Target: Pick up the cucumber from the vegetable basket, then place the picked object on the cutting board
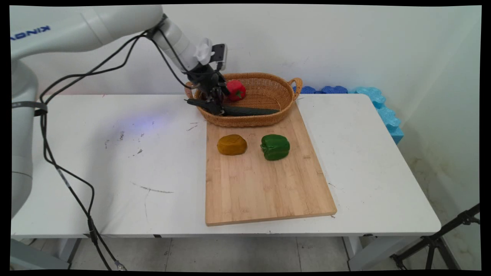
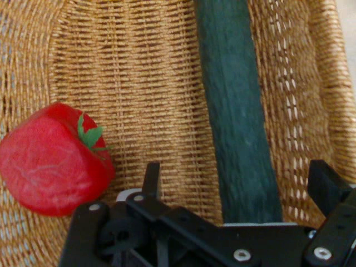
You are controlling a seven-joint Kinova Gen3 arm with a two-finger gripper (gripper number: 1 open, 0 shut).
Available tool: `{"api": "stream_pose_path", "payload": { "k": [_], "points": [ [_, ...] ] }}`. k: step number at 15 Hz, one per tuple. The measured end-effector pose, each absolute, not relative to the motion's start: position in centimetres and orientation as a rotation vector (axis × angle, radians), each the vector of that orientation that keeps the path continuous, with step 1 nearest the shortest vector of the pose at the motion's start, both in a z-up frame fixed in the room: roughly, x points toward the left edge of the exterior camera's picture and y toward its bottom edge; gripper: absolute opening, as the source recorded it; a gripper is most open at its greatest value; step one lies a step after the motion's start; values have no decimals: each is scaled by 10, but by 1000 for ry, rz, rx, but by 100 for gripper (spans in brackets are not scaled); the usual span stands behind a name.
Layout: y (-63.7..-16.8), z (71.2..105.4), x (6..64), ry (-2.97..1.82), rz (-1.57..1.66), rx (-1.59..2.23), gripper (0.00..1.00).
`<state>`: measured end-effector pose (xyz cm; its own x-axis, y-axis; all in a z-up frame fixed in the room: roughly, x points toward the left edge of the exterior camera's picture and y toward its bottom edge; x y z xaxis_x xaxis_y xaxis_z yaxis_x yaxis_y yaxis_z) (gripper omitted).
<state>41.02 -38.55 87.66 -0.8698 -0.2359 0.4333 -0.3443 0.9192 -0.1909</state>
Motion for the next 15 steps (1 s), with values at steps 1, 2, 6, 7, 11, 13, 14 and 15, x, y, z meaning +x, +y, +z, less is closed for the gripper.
{"api": "stream_pose_path", "payload": {
  "k": [1,2,6,7,11,13,14,15],
  "points": [
    [-391,874,407,-2673,365,421,100],
    [-396,871,403,-2677,361,419,100],
    [-409,863,396,-2691,348,412,100],
    [-412,861,395,-2695,345,411,100],
    [-420,854,391,-2713,327,402,0],
    [-422,852,389,-2721,320,395,0],
    [-423,852,389,-2723,317,392,0],
    [-424,853,388,-2725,315,387,0]
  ]
}}
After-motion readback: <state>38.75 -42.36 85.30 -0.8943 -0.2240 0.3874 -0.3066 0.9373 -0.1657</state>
